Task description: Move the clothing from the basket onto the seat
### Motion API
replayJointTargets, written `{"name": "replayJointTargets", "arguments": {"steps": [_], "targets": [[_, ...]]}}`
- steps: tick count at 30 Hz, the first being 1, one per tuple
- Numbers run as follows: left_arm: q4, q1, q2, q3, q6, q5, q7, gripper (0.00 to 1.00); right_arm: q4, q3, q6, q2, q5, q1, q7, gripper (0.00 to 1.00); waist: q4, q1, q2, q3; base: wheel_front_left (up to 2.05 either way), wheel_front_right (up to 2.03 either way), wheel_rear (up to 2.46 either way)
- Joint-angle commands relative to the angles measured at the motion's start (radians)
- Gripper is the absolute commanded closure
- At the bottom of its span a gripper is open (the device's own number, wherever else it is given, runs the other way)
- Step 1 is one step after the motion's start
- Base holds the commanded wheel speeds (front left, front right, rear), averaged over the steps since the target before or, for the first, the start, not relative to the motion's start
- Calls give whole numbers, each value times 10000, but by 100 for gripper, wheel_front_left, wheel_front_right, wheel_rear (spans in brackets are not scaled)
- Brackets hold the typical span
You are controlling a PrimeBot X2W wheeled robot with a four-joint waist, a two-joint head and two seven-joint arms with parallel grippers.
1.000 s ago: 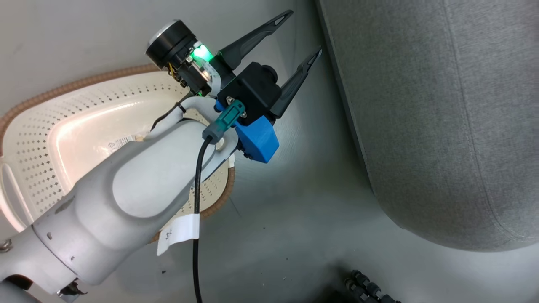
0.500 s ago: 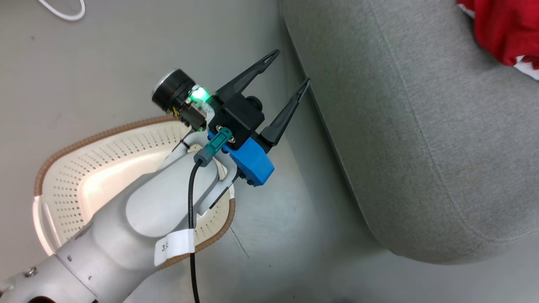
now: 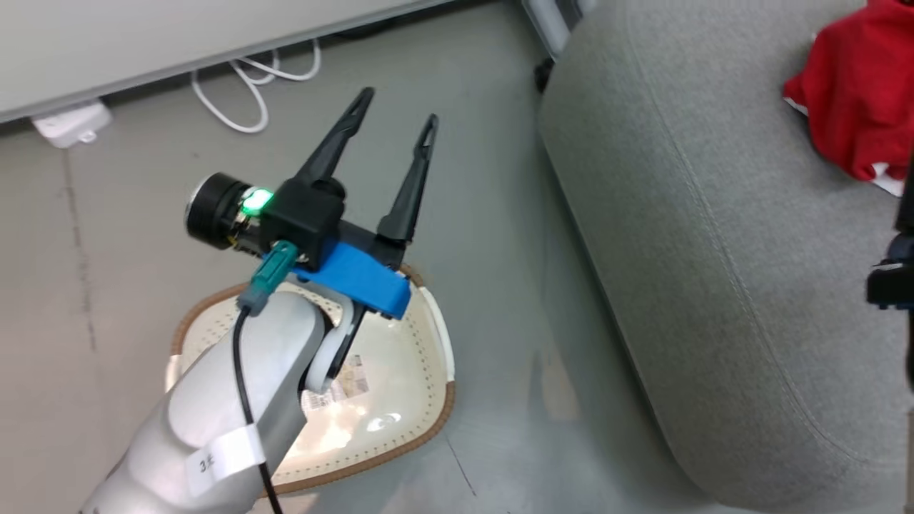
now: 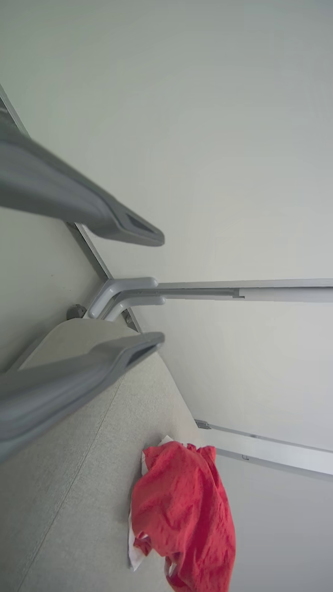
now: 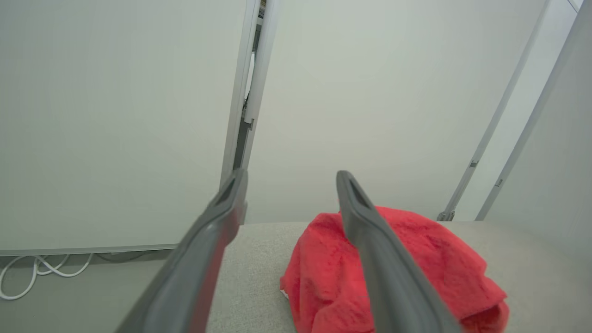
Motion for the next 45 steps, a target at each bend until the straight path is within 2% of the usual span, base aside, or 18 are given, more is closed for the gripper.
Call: {"name": "replayJointTargets", "arguments": {"steps": [1,8,13,19,25,33,45], "targets": [[-109,315,-27,295,36,134,-43,0,-43,163,1,88,-4,231,-3,0,548,1,0,-527,0,0,0],[-530,1781,-293,2216,-187,868,-43,0,13,1276,1,377,165,420,-3,0,1395,1,0,-1235,0,0,0],[-756,2687,-610,3421,-510,1395,-36,0,-22,1773,1,506,173,589,-3,0,1885,1,0,-1652,0,0,0],[-963,3951,-979,4672,-911,2009,-37,0,57,1925,1,854,361,1135,-3,0,2266,1,0,-2246,0,0,0],[-1089,5285,-1512,5932,-1540,2426,-37,0,314,1951,1,1154,543,2137,-3,0,2565,1,0,-2849,0,0,0],[-939,6203,-1944,6714,-2104,2765,-37,0,478,2023,1,1402,618,3031,-3,0,2726,1,0,-3280,0,0,0],[-652,6670,-2207,7022,-2335,3015,-37,0,814,2028,1,1647,800,3908,-3,0,2838,1,0,-3594,0,0,0]]}}
